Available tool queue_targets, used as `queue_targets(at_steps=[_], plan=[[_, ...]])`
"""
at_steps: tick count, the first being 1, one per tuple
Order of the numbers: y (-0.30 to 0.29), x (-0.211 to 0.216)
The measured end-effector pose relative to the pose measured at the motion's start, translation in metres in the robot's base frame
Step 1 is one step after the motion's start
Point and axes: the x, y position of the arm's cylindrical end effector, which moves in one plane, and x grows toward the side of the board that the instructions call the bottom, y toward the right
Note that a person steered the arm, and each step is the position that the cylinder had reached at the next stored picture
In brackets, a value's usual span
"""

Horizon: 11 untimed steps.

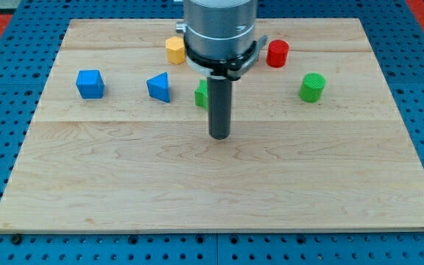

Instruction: Push the green star closer to the blue triangle

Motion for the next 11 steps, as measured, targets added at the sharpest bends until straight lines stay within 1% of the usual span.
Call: queue_targets(at_steps=[1,7,8,9,10,11], plan=[[0.016,-0.006],[0.016,-0.008],[0.014,-0.04],[0.013,-0.062],[0.016,-0.068],[-0.034,-0.081]])
